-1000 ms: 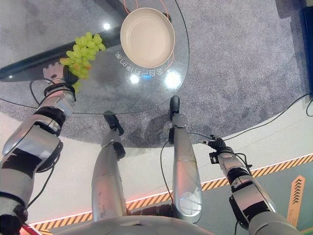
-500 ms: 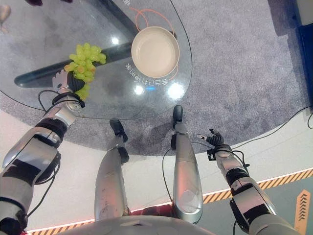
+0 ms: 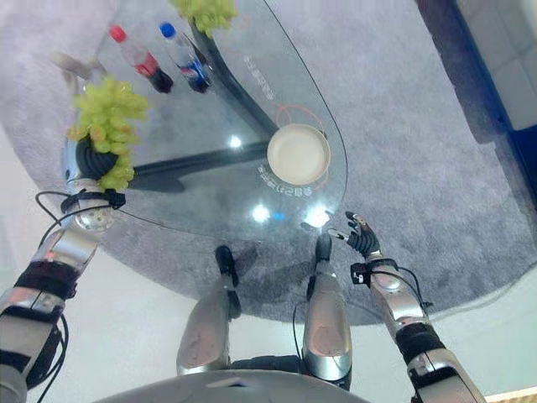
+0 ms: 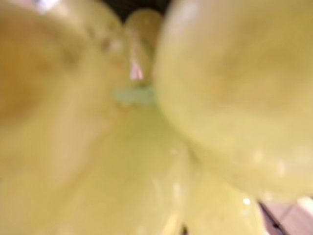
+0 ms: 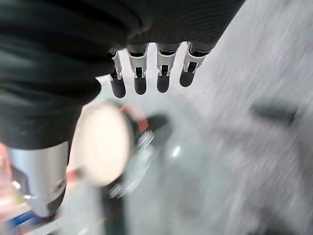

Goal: Pick up fruits into the plate

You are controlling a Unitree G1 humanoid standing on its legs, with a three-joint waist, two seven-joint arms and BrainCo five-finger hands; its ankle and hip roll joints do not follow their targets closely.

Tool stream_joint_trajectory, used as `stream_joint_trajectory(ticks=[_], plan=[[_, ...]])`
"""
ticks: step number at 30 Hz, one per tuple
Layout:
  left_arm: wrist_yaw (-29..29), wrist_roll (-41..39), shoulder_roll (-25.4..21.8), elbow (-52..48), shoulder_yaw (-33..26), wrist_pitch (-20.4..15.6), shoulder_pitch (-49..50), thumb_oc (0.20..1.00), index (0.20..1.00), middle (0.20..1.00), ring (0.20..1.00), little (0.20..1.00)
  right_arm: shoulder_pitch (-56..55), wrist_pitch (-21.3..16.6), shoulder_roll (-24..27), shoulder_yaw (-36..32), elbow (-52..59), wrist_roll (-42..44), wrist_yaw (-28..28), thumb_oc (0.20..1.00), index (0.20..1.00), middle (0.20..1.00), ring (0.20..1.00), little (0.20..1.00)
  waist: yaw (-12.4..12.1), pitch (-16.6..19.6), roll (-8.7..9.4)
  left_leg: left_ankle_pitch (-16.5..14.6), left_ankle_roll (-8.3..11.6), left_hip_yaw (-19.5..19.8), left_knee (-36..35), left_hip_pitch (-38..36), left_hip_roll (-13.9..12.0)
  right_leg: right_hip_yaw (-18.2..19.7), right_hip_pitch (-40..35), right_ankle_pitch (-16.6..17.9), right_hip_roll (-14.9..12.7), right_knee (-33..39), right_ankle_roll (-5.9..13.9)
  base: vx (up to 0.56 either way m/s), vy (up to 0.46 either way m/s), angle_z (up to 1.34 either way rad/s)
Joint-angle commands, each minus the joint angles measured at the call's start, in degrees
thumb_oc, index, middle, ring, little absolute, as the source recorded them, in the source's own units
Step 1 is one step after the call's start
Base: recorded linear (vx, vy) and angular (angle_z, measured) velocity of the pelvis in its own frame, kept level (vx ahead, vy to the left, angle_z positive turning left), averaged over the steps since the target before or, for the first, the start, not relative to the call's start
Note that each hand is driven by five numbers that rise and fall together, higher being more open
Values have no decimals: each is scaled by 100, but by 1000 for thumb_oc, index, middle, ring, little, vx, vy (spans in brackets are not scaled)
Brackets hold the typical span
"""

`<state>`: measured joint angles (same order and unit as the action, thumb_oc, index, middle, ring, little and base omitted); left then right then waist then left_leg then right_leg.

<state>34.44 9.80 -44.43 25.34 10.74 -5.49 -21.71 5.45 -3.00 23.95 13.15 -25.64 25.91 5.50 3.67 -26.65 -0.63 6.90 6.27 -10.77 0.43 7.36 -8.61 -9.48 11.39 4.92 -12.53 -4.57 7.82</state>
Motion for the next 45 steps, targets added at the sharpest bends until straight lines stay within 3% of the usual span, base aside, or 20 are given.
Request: stream_joint_trajectory(ticks=[1, 2, 5, 8, 11, 12, 18, 22, 28, 34, 40, 45], plan=[[-611, 1024, -503, -400, -155, -588, -34, 200, 200, 200, 200, 200, -357, -494, -7, 106, 484, -447, 803, 1000, 1000, 1000, 1000, 1000, 88, 763, 76, -452, -34, -54, 195, 32, 259, -256, -355, -222, 47, 149, 1, 138, -3, 8], [-878, 1334, -680, -535, -42, -536, -30, 200, 200, 200, 200, 200, -313, -496, 198, 139, 673, -811, 478, 1000, 1000, 1000, 1000, 1000, 87, 848, 70, -424, -5, -38, 122, -81, 223, -260, -475, -209, 52, 201, 17, 82, -2, 8], [-1379, 1490, -1097, -888, 84, -303, 6, 200, 200, 200, 200, 200, -183, -401, 667, 6, 1109, -1295, 304, 1000, 1000, 1000, 1000, 1000, 93, 979, 45, -372, 1, -29, 31, -228, 189, -273, -638, -204, 77, 255, 28, 52, 21, 4], [-2107, 1790, -1737, -1213, 256, -184, 84, 200, 200, 200, 200, 200, 135, -395, 1433, -131, 1579, -2224, 422, 1000, 1000, 1000, 1000, 1000, 64, 1163, -2, -367, 7, -40, 9, -436, 147, -310, -872, -236, 83, 283, 12, 59, 39, -4], [-2915, 2057, -2210, -1520, 565, -103, -191, 200, 200, 200, 200, 200, 868, 37, 2210, 1, 1878, -2636, 756, 1000, 1000, 1000, 1000, 1000, -20, 1390, -18, -373, -2, -28, -36, -666, 129, -367, -1128, -206, 79, 388, 5, 55, 12, -5], [-2942, 2054, -2222, -1529, 584, -100, -218, 200, 200, 200, 200, 200, 909, 55, 2238, 12, 1886, -2656, 761, 1000, 1000, 1000, 1000, 1000, -23, 1385, -19, -373, -1, -27, -42, -683, 127, -371, -1146, -204, 80, 397, 5, 25, 1, -4], [-4349, 2276, -2721, -1877, 1451, 55, -1239, 200, 200, 200, 200, 200, 2373, 563, 2891, 816, 2097, -3109, 1164, 1000, 1000, 1000, 1000, 1000, -124, 1641, 22, -426, -12, 22, -99, -925, 77, -404, -1429, -227, 108, 521, 8, 4, -26, -3], [-5183, 2492, -2797, -2130, 1958, 237, -1814, 200, 200, 200, 200, 200, 3120, 843, 3158, 1328, 2353, -2953, 1410, 1000, 1000, 1000, 1000, 1000, -188, 1767, 67, -444, -26, 56, -156, -1019, 67, -388, -1536, -229, 133, 595, 23, -10, -48, 0], [-5347, 2819, -2544, -2184, 2587, 469, -2439, 200, 200, 200, 200, 200, 3699, 1570, 2938, 1885, 2721, -2455, 1784, 1000, 1000, 1000, 1000, 1000, -190, 1902, 130, -430, -8, 2, -281, -1141, 29, -395, -1639, -165, 147, 736, 70, -15, -33, -1], [-5515, 3036, -1771, -2298, 2899, 962, -2514, 200, 200, 200, 200, 200, 3791, 2040, 2123, 2099, 2695, -2320, 1566, 1000, 1000, 1000, 1000, 1000, -199, 1948, 160, -436, 7, -67, -315, -1220, -23, -411, -1707, -140, 130, 791, 93, -10, -5, -2], [-5228, 2986, -1060, -2199, 2655, 1592, -2060, 200, 200, 200, 200, 200, 3600, 2373, 1530, 2043, 2726, -1957, 1252, 1000, 1000, 1000, 1000, 1000, -203, 1971, 185, -462, 6, -95, -346, -1270, -36, -384, -1744, -144, 123, 830, 107, 0, 0, 0], [-4959, 3075, -499, -2064, 2341, 1623, -1478, 200, 200, 200, 200, 200, 3193, 2473, 1085, 1837, 2870, -1766, 958, 1000, 1000, 1000, 1000, 1000, -205, 1973, 187, -469, 11, -143, -377, -1317, -57, -408, -1758, -125, 100, 854, 131, 0, 0, 0]])
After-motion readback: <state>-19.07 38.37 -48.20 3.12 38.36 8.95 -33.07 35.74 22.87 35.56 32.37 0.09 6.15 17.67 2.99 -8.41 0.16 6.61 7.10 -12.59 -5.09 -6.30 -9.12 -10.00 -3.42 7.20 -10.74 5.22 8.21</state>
